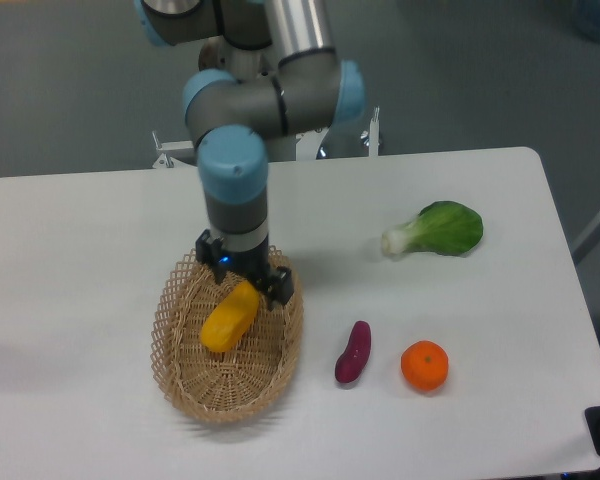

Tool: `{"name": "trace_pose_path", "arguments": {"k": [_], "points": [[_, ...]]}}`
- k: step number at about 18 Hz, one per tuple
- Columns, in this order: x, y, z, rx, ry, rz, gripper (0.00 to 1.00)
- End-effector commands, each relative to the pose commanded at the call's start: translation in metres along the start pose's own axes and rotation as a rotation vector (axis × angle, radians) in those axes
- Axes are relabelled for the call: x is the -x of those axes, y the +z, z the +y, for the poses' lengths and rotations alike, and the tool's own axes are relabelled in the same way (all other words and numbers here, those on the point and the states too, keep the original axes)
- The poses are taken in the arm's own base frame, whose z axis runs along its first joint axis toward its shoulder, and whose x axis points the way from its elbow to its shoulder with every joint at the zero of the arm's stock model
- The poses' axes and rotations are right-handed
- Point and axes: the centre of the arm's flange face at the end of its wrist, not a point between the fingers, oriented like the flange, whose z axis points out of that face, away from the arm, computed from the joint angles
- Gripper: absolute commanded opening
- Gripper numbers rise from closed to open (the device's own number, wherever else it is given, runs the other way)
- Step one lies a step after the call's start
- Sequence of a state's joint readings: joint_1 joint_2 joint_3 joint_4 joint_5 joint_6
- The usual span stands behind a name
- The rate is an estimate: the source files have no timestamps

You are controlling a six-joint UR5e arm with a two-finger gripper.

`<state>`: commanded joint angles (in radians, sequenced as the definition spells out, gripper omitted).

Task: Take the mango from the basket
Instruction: 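Lower the gripper onto the yellow mango and close on it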

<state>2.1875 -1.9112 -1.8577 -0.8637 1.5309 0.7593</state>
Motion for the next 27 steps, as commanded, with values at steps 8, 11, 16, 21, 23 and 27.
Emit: {"name": "trace_pose_path", "arguments": {"k": [8,11,16,21,23,27], "points": [[-0.010,0.022,-0.008,0.043,0.028,0.003,1.00],[-0.008,0.026,-0.010,0.047,0.028,0.005,1.00],[-0.006,0.023,-0.012,0.042,0.028,0.000,0.71],[-0.005,0.020,-0.013,0.036,0.029,-0.005,0.59],[-0.005,0.015,-0.015,0.027,0.030,-0.012,0.58],[0.000,0.004,-0.020,0.009,0.034,-0.026,0.57]]}}
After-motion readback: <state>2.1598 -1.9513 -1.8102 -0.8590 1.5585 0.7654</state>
